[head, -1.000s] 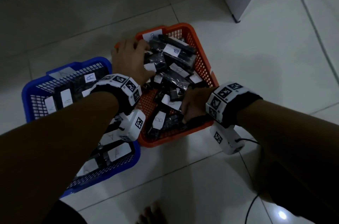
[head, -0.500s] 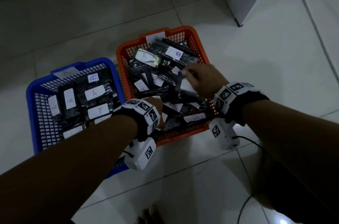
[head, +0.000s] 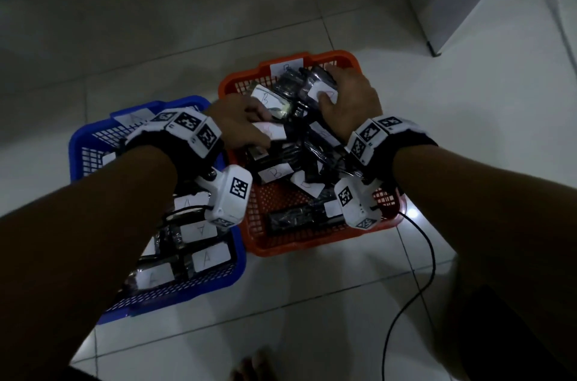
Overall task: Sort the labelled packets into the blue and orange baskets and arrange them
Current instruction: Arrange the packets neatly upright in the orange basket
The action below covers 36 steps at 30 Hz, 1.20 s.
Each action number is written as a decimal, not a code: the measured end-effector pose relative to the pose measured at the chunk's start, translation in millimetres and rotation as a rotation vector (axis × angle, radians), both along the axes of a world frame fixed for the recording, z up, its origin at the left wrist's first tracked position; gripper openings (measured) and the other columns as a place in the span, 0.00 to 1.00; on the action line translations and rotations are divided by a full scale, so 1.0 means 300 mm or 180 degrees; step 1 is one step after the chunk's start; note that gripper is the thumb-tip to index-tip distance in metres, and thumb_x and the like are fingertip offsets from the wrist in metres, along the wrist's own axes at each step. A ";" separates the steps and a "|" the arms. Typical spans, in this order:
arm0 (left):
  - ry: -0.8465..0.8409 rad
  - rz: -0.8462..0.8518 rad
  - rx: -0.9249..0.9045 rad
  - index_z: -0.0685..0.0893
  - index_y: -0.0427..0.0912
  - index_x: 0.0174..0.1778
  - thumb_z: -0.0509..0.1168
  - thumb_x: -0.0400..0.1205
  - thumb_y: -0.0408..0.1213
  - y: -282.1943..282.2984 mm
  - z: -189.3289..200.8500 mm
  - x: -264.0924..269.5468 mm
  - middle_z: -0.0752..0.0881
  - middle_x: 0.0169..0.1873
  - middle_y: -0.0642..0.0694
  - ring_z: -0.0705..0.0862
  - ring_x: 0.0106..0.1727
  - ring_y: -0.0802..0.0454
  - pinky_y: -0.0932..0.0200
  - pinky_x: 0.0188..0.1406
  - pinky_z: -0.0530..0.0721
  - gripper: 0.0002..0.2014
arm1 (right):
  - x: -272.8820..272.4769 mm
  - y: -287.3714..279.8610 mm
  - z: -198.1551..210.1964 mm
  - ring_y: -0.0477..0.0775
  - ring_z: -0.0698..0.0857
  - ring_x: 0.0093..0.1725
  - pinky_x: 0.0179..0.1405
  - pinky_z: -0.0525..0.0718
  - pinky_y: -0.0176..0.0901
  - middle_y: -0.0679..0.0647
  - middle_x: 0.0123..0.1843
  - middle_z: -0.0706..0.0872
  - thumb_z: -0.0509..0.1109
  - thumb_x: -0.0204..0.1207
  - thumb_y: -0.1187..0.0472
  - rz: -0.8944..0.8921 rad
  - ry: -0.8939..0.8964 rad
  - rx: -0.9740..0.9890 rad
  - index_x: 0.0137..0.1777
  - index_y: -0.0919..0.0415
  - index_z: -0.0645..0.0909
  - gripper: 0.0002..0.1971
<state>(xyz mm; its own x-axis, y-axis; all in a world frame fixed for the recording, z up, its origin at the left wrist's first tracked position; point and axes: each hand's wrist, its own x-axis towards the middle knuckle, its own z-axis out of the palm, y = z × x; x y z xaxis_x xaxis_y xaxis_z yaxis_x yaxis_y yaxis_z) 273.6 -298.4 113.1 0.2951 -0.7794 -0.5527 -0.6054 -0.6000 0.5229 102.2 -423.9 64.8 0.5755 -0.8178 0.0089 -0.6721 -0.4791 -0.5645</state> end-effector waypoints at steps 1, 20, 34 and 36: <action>-0.0142 0.0135 -0.0219 0.84 0.48 0.56 0.77 0.69 0.36 0.000 -0.011 0.012 0.85 0.55 0.50 0.84 0.55 0.51 0.60 0.51 0.82 0.20 | 0.000 -0.002 -0.003 0.59 0.80 0.65 0.61 0.77 0.49 0.56 0.65 0.82 0.66 0.78 0.55 0.0059 0.0151 -0.0077 0.73 0.54 0.75 0.22; -0.0746 -0.2462 0.0556 0.90 0.42 0.39 0.76 0.70 0.48 0.059 -0.210 -0.269 0.89 0.38 0.46 0.87 0.40 0.48 0.60 0.35 0.81 0.12 | -0.158 0.179 -0.012 0.56 0.88 0.53 0.50 0.84 0.42 0.57 0.55 0.90 0.77 0.70 0.63 0.2286 0.2074 0.1194 0.54 0.64 0.89 0.13; -0.1078 -0.2102 0.0306 0.78 0.38 0.57 0.80 0.62 0.46 0.124 -0.344 -0.282 0.84 0.49 0.40 0.82 0.57 0.43 0.61 0.38 0.73 0.31 | -0.187 0.106 0.051 0.50 0.87 0.48 0.50 0.83 0.37 0.47 0.43 0.88 0.73 0.73 0.58 0.1307 0.1000 0.1163 0.45 0.54 0.86 0.03; -0.1054 -0.2055 0.0589 0.77 0.38 0.59 0.81 0.62 0.47 0.113 -0.332 -0.312 0.85 0.49 0.41 0.86 0.51 0.43 0.60 0.36 0.77 0.33 | -0.172 0.075 0.060 0.45 0.86 0.41 0.48 0.87 0.46 0.43 0.38 0.86 0.75 0.69 0.55 0.0828 0.0407 0.0963 0.42 0.51 0.84 0.04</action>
<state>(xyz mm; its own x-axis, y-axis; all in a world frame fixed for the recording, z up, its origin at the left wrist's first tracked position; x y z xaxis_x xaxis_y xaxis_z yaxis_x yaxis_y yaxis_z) 180.0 -264.4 13.6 -0.0158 -0.7569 -0.6533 -0.9752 -0.1326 0.1772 50.5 -401.5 82.7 0.7442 -0.5997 -0.2942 -0.6243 -0.4677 -0.6257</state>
